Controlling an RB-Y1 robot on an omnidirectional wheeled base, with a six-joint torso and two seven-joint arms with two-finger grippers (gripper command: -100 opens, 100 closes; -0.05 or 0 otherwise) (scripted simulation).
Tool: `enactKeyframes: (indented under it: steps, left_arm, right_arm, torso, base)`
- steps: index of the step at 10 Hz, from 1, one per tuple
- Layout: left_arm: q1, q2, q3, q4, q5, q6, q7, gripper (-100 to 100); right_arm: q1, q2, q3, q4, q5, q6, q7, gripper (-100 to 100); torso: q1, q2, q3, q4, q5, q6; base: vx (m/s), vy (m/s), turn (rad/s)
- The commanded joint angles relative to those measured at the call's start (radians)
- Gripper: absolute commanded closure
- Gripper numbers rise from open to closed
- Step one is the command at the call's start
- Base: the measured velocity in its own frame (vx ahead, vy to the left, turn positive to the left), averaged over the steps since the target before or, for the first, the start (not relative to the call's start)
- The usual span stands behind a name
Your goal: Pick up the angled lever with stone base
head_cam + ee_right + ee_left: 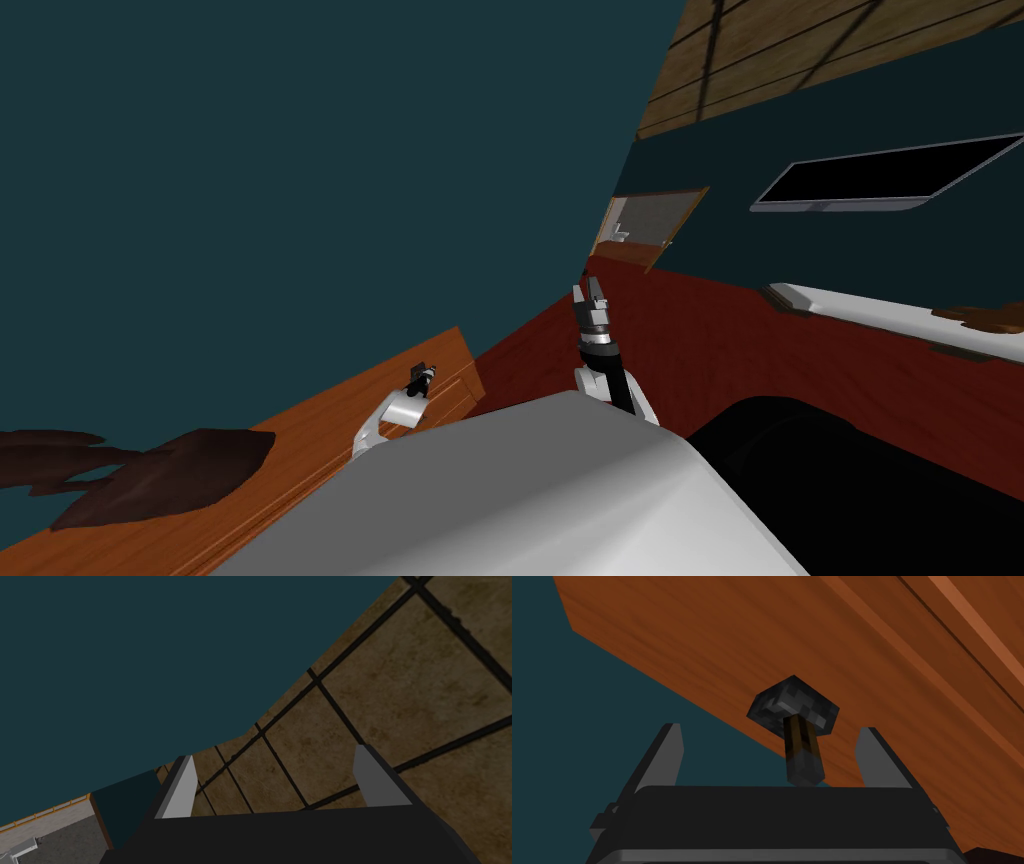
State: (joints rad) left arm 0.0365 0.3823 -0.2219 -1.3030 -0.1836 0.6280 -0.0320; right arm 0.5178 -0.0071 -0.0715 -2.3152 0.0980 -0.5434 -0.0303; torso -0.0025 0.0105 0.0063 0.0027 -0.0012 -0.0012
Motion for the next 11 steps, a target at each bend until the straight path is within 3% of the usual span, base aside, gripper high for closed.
enactKeyframes:
  steps: [1, 3, 5, 11]
  left_arm:
    - [-0.026, 0.011, -0.013, -0.017, 0.013, 0.010, -0.030, -100]
    - [-0.045, 0.023, -0.032, -0.057, 0.015, 0.040, -0.062, -100]
    - [-0.025, 0.043, -0.044, -0.091, -0.002, 0.074, -0.067, -100]
    - [0.101, 0.085, -0.054, -0.105, -0.038, 0.101, 0.013, -100]
  right_arm:
    - [0.000, 0.000, 0.000, 0.000, 0.000, 0.000, 0.000, 0]
    - [0.000, 0.000, 0.000, 0.000, 0.000, 0.000, 0.000, 0]
    - [0.000, 0.000, 0.000, 0.000, 0.000, 0.000, 0.000, 0]
    - [0.000, 0.000, 0.000, 0.000, 0.000, 0.000, 0.000, 0]
  torso:
    - [0.000, 0.000, 0.000, 0.000, 0.000, 0.000]
    - [0.001, -0.002, -0.001, 0.000, 0.000, 0.000]
    - [0.002, -0.003, -0.002, -0.001, 0.000, 0.000]
    - [0.003, -0.015, -0.009, -0.003, 0.001, 0.000]
  base:
    - [-0.121, -0.017, 0.040]
    - [-0.108, -0.011, 0.032]
    - [-0.053, 0.023, -0.034]
    - [0.095, 0.034, -0.113]
